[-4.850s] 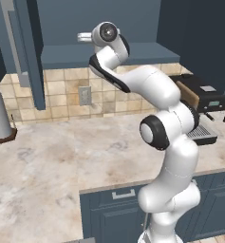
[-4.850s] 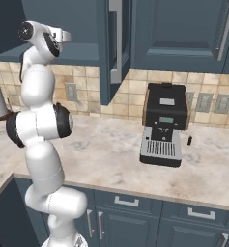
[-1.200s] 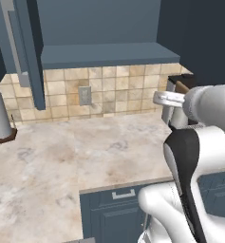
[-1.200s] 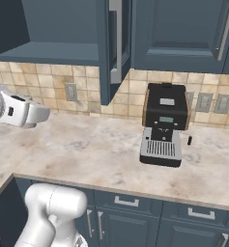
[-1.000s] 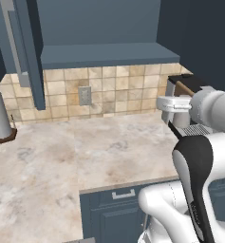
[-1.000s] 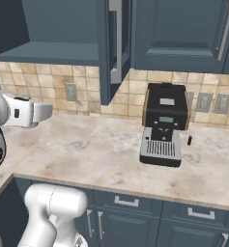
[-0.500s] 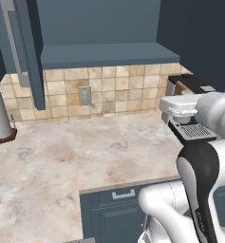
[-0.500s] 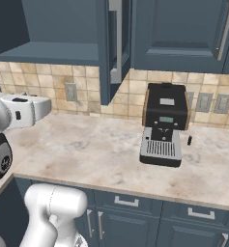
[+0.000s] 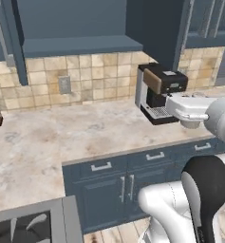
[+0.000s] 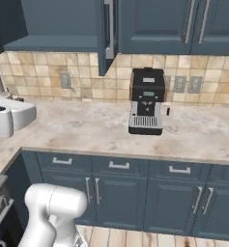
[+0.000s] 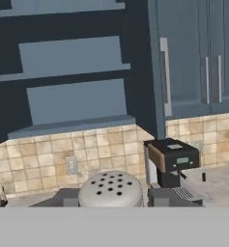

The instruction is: Retrieve the shaker from the cabinet and place it next the steak on a plate on the dining table.

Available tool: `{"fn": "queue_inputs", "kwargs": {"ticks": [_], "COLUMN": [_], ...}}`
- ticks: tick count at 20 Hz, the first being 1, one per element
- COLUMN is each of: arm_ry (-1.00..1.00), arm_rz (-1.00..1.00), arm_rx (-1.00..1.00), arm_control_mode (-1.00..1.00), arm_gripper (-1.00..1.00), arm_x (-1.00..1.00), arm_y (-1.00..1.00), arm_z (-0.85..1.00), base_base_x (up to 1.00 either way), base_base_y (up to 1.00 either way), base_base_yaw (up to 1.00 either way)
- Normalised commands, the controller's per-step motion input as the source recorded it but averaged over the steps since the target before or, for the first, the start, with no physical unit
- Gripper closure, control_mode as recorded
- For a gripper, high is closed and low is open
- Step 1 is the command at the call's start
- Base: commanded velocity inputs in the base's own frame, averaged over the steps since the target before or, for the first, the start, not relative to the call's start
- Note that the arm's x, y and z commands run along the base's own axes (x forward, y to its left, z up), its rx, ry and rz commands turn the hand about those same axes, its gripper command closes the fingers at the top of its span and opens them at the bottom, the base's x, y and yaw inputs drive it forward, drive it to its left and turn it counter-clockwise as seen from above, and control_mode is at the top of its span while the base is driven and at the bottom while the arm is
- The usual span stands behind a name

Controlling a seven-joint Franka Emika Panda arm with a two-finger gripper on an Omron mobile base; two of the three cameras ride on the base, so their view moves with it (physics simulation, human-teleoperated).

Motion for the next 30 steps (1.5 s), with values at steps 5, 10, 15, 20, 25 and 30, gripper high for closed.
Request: {"fn": "queue_inputs", "kwargs": {"ticks": [5, 10, 15, 20, 25, 30], "arm_ry": [0.00, 0.00, 0.00, 0.00, 0.00, 0.00], "arm_rz": [0.00, 0.00, 0.00, 0.00, 0.00, 0.00], "arm_rx": [0.00, 0.00, 0.00, 0.00, 0.00, 0.00], "arm_control_mode": [1.00, 1.00, 1.00, 1.00, 1.00, 1.00], "arm_gripper": [1.00, 1.00, 1.00, 1.00, 1.00, 1.00], "arm_x": [0.00, 0.00, 0.00, 0.00, 0.00, 0.00], "arm_y": [0.00, 0.00, 0.00, 0.00, 0.00, 0.00], "arm_z": [0.00, 0.00, 0.00, 0.00, 0.00, 0.00], "base_base_x": [-0.81, -0.03, 0.00, 0.00, 0.00, 0.00], "base_base_y": [-0.71, -0.07, -0.08, -0.21, -0.11, -0.04], "base_base_yaw": [-0.44, -0.91, -0.93, -0.90, -0.94, -0.96]}}
